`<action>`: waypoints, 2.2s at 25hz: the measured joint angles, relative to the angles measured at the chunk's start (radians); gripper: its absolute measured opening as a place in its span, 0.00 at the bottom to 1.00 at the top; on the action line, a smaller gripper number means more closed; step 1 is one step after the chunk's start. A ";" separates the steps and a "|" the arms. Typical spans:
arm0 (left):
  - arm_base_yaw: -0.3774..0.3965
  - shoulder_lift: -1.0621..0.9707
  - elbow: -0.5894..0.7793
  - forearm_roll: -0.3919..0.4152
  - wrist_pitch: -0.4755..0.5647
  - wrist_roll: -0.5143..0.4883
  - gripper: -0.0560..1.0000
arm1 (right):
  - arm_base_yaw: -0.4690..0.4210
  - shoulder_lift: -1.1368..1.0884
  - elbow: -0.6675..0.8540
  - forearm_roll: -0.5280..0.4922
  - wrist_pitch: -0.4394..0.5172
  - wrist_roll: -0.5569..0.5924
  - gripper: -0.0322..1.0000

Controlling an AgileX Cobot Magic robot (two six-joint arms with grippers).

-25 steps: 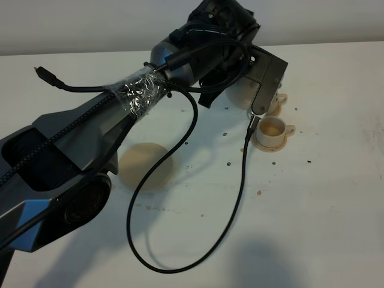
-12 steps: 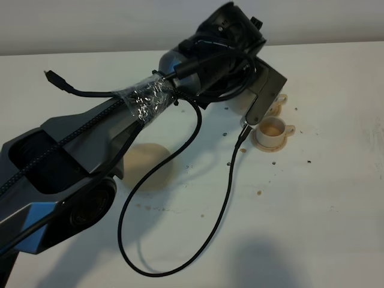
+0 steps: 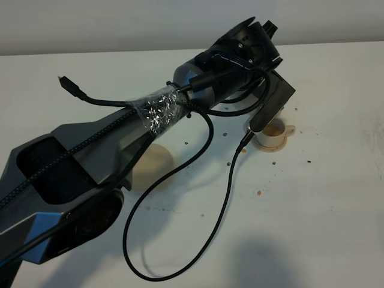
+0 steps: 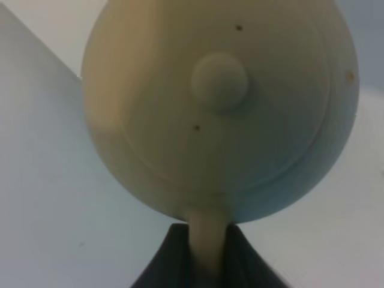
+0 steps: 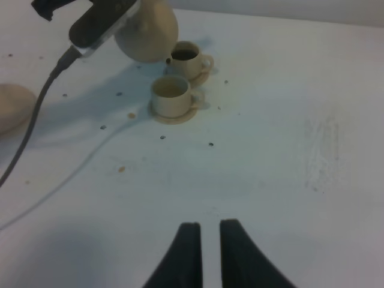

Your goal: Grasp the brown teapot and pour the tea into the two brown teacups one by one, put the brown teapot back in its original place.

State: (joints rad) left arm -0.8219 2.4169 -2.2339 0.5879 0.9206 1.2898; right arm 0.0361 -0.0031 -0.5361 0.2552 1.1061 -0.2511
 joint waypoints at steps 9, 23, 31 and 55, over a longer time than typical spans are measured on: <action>-0.010 0.000 0.000 0.027 0.015 -0.001 0.13 | 0.000 0.000 0.000 0.000 0.000 0.000 0.11; -0.030 0.000 0.000 0.082 0.040 0.002 0.13 | 0.000 0.000 0.000 0.000 0.000 0.000 0.11; -0.039 0.000 0.000 0.087 0.043 0.014 0.13 | 0.000 0.000 0.000 0.000 0.000 0.000 0.11; -0.081 0.000 0.062 0.228 0.012 -0.031 0.13 | 0.000 0.000 0.000 0.000 0.000 0.000 0.11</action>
State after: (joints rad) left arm -0.9033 2.4169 -2.1718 0.8159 0.9327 1.2583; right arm 0.0361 -0.0031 -0.5361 0.2552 1.1061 -0.2511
